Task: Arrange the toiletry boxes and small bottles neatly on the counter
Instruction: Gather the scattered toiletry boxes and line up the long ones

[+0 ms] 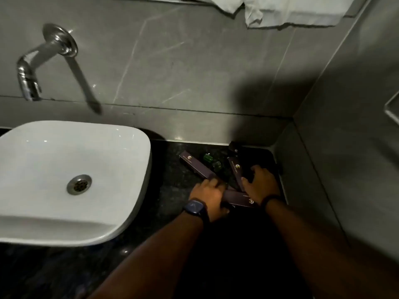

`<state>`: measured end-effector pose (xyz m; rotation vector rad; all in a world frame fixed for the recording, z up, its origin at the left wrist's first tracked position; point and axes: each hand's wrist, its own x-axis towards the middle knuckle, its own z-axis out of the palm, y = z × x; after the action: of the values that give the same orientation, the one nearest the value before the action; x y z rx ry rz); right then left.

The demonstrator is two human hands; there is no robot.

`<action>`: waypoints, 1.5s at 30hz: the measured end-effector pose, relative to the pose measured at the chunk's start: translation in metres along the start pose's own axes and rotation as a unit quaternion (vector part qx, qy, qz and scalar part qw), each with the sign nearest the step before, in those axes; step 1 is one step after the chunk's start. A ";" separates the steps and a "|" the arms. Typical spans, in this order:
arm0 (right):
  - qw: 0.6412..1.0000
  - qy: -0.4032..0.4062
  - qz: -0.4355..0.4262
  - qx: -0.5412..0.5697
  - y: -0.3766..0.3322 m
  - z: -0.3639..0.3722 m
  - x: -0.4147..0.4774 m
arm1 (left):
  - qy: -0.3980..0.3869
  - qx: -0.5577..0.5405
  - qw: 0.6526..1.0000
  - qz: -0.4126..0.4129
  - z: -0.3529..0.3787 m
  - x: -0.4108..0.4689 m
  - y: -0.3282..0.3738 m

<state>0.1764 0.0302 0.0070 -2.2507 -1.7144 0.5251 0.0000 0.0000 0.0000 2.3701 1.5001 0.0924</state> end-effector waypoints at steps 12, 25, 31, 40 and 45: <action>0.993 -0.103 0.052 -0.013 0.011 0.030 0.058 | -0.008 0.110 0.991 0.075 0.027 0.050 0.004; 0.993 0.029 -0.021 0.116 -0.032 -0.027 0.022 | 0.060 -0.041 0.983 -0.169 -0.012 -0.043 -0.006; 0.983 0.006 0.059 0.173 -0.048 0.009 -0.076 | 0.058 -0.125 0.937 -0.322 -0.001 -0.130 -0.015; 0.983 -0.057 0.137 0.105 -0.044 0.100 -0.217 | 0.035 -0.165 0.906 -0.389 0.037 -0.209 -0.023; 0.987 -0.055 0.126 0.084 -0.044 0.114 -0.232 | 0.041 -0.169 0.898 -0.404 0.049 -0.216 -0.020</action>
<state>0.0340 -0.1825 -0.0483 -2.3644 -1.3796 0.8314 -0.1018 -0.1959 -0.0258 1.3541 2.1716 0.2278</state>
